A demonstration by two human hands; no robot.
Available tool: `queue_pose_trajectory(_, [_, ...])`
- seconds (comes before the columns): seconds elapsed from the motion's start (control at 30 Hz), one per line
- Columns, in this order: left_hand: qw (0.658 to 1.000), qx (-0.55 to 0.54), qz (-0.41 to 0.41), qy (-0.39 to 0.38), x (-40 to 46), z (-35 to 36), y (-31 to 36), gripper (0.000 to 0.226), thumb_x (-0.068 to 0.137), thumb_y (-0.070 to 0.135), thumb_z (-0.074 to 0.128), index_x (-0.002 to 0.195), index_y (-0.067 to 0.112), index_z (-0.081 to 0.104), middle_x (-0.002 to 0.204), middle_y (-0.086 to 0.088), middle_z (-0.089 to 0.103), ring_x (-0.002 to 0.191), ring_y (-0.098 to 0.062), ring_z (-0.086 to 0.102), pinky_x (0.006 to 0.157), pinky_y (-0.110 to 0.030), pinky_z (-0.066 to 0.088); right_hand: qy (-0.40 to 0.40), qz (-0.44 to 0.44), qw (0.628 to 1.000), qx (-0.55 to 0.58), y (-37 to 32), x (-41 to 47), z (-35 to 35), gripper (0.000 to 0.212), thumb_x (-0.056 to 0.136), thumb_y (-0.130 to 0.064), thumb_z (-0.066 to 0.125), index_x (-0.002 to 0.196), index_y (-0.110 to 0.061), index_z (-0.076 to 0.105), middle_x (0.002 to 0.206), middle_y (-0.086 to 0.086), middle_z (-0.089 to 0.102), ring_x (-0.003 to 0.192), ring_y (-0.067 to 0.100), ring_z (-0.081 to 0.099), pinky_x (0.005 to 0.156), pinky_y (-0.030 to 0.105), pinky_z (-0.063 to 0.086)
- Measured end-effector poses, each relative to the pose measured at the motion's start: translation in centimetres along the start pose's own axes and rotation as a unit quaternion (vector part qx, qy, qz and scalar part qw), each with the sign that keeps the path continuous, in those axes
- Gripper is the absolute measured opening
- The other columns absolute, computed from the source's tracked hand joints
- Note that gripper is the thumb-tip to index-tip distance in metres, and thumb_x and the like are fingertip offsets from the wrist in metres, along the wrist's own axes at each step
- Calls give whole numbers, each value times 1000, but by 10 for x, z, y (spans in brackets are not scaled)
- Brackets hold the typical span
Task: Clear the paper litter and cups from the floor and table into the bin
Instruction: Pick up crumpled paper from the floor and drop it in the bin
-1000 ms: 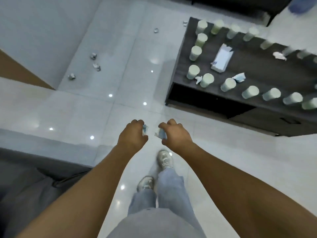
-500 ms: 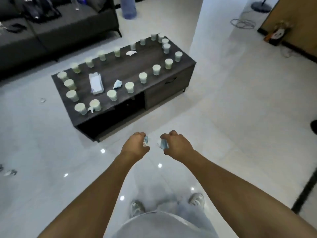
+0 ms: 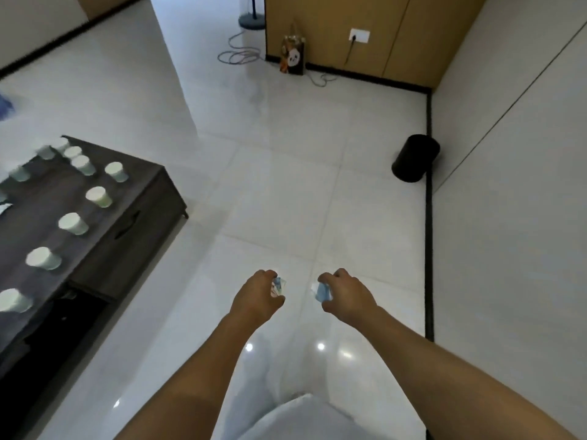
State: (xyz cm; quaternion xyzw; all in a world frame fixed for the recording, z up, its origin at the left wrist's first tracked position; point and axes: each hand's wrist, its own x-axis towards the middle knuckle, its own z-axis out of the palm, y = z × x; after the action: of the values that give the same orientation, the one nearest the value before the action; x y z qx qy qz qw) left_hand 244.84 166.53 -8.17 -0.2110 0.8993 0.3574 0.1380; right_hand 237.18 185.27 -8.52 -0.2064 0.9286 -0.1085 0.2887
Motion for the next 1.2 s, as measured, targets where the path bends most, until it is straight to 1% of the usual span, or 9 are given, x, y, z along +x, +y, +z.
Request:
queue_pose_trajectory(0.13, [998, 37, 39, -36, 74, 8, 49, 36, 81, 19, 69, 114, 11, 58, 112, -7, 56, 98, -22, 58, 81, -26, 47, 15, 50, 998, 42, 54, 38, -36, 57, 83, -25, 64, 137, -27, 45, 128, 5, 46, 110, 28, 53, 89, 33, 49])
queue_pose_trajectory(0.3, [991, 67, 89, -70, 183, 2, 108, 38, 81, 17, 69, 117, 9, 57, 112, -8, 56, 100, -24, 59, 84, -30, 51, 45, 86, 992, 76, 100, 114, -92, 56, 83, -27, 66, 136, -25, 46, 127, 6, 46, 109, 28, 54, 91, 34, 49])
queue_pose_trajectory(0.4, [984, 93, 129, -82, 254, -10, 149, 34, 81, 17, 69, 112, 8, 58, 110, -10, 57, 99, -23, 58, 78, -24, 45, 66, 116, 987, 92, 123, 165, -137, 55, 84, -27, 66, 135, -25, 46, 126, 6, 46, 108, 28, 55, 91, 35, 49])
queue_pose_trajectory(0.47, [978, 115, 152, -86, 300, -18, 179, 36, 82, 18, 68, 115, 9, 58, 111, -9, 57, 100, -23, 57, 78, -22, 41, 76, 136, 982, 107, 137, 197, -168, 54, 83, -26, 66, 134, -26, 47, 126, 6, 46, 107, 28, 55, 90, 34, 49])
queue_pose_trajectory(0.6, [967, 137, 187, -103, 377, -26, 239, 35, 82, 18, 67, 115, 10, 58, 111, -7, 56, 102, -23, 57, 82, -27, 45, 104, 156, 972, 142, 167, 249, -218, 53, 82, -25, 66, 132, -27, 49, 124, 5, 47, 104, 27, 56, 89, 34, 50])
queue_pose_trajectory(0.73, [957, 160, 208, -123, 439, -14, 296, 35, 81, 19, 67, 113, 11, 58, 110, -6, 57, 101, -23, 57, 81, -27, 46, 108, 181, 963, 166, 211, 288, -255, 53, 82, -25, 68, 131, -26, 50, 123, 5, 47, 104, 27, 57, 90, 35, 50])
queue_pose_trajectory(0.87, [946, 188, 222, -146, 506, 15, 356, 37, 82, 21, 65, 117, 12, 56, 113, -5, 56, 105, -23, 56, 86, -30, 47, 97, 200, 961, 166, 278, 335, -295, 53, 82, -26, 67, 131, -26, 49, 123, 6, 47, 105, 27, 58, 90, 33, 50])
queue_pose_trajectory(0.97, [943, 199, 220, -147, 558, 38, 410, 33, 82, 20, 63, 113, 13, 57, 112, -6, 58, 101, -22, 57, 84, -29, 48, 102, 209, 959, 162, 335, 375, -337, 52, 83, -27, 66, 132, -28, 48, 125, 5, 46, 106, 27, 57, 90, 33, 50])
queue_pose_trajectory(1.2, [946, 207, 214, -131, 665, 64, 529, 37, 85, 23, 61, 120, 15, 55, 115, -3, 57, 104, -20, 55, 85, -28, 47, 99, 200, 963, 153, 437, 461, -445, 52, 82, -25, 68, 131, -26, 49, 124, 7, 46, 107, 29, 55, 91, 36, 50])
